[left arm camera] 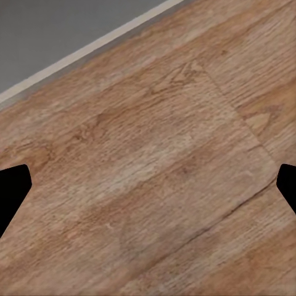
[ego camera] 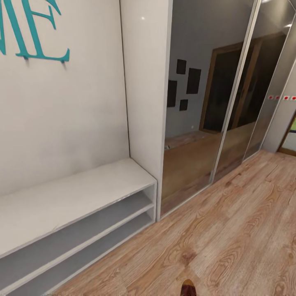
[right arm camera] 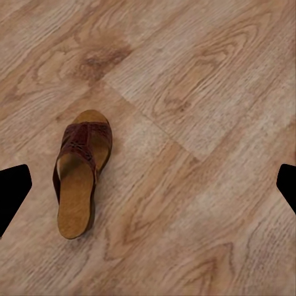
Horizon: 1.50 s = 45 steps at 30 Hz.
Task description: Pick up the two gym shoes and the two sandals from the corridor floor and place them onto the hallstand (shoe rack) in the corridor, making sure they are on the rack and not on the floor. Arrange them so the two gym shoes are next to each other and the two sandals are next to each other.
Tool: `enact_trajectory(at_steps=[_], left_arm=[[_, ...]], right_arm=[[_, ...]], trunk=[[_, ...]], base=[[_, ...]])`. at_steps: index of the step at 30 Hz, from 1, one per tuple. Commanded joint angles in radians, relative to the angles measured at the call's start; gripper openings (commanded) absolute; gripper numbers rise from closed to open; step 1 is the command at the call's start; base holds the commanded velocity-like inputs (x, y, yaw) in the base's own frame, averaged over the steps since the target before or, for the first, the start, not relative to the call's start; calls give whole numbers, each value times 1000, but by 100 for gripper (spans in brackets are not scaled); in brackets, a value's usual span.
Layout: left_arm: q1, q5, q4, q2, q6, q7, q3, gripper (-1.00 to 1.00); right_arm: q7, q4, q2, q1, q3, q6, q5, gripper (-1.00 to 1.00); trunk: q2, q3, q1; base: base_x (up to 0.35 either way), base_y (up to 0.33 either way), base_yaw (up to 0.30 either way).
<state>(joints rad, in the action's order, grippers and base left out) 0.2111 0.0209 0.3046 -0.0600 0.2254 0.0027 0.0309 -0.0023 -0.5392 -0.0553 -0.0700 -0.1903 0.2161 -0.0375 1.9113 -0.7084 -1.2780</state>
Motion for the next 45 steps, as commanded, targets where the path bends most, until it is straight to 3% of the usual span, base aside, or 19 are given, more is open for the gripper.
enact_trajectory(at_steps=[1, 21, 45], left_arm=[[1, 2, -1, 0, 3, 0, 1, 100], [1, 2, -1, 1, 3, 0, 1, 100], [25, -1, 35, 9, 0, -14, -7, 100]], right_arm=[[0, 1, 0, -1, 0, 3, -4, 100], [-1, 1, 0, -1, -1, 3, -4, 100], [1, 1, 0, -1, -1, 3, -4, 100]], trunk=[[8, -5, -4], [148, -71, -80], [316, -183, -172]], base=[[0, 0, 0], [0, 0, 0], [0, 0, 0]])
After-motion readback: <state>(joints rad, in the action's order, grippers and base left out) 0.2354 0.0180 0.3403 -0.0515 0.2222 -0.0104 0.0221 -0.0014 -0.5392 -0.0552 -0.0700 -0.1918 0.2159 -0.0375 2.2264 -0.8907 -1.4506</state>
